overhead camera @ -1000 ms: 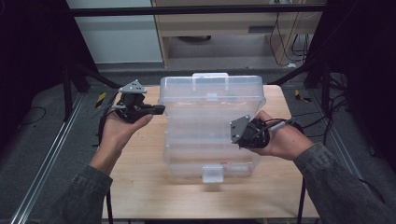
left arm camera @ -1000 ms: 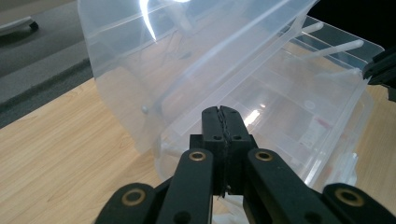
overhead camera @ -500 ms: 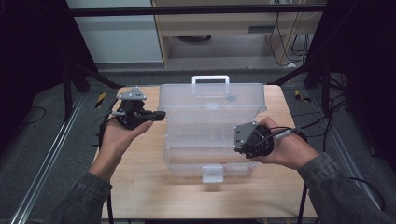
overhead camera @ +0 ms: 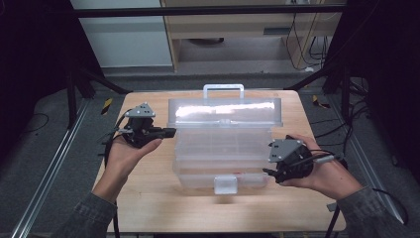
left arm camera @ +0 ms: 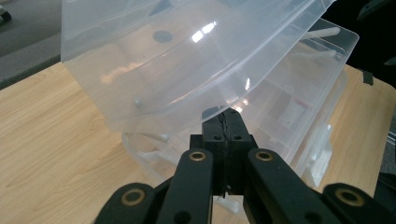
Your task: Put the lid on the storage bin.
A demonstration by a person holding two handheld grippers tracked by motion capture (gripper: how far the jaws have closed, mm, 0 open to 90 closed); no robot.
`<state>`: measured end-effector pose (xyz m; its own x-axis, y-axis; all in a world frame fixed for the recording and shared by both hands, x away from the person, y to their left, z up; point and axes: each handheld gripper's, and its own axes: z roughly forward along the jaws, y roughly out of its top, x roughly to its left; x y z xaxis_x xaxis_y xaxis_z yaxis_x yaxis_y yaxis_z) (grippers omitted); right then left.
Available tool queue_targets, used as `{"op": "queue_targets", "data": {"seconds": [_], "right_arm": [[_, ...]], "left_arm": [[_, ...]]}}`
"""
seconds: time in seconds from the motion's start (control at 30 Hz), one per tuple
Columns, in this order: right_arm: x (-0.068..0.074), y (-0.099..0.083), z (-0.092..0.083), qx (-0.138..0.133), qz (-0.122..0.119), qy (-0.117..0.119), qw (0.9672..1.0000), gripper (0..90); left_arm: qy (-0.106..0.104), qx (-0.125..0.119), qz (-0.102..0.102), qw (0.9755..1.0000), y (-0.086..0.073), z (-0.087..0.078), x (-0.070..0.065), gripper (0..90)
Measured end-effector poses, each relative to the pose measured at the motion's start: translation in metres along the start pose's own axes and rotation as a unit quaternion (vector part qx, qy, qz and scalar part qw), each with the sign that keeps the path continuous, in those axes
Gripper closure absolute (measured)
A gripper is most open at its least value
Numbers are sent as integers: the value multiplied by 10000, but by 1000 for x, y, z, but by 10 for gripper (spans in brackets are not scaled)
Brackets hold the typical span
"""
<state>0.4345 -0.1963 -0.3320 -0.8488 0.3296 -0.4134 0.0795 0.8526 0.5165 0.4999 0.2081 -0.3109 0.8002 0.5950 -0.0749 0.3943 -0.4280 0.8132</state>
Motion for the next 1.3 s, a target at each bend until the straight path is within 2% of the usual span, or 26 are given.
{"op": "queue_targets", "data": {"seconds": [0.13,0.27,0.57,0.8,0.97,1.17,1.3], "right_arm": [[-3,-12,-6,-41,277,-125,9995,227],[-6,-25,-8,45,475,-171,9987,216],[-11,-46,-9,202,694,-343,9968,199],[-19,-59,-5,285,954,-475,9939,200],[-20,-68,-2,359,1034,-477,9928,200],[-20,-76,-2,410,1092,-488,9920,202],[-21,-81,-4,418,1141,-518,9912,209]], "left_arm": [[-41,-4,-14,10000,-5,1,-3,897],[-104,0,-17,9999,-11,2,-4,897],[-92,48,21,9999,-21,5,-11,898],[-187,119,-9,9998,-33,9,-14,898],[-236,120,-52,9996,-41,9,-16,898],[-142,148,-81,9998,-52,7,-17,898],[-153,149,-95,9997,-57,6,-18,898]]}}
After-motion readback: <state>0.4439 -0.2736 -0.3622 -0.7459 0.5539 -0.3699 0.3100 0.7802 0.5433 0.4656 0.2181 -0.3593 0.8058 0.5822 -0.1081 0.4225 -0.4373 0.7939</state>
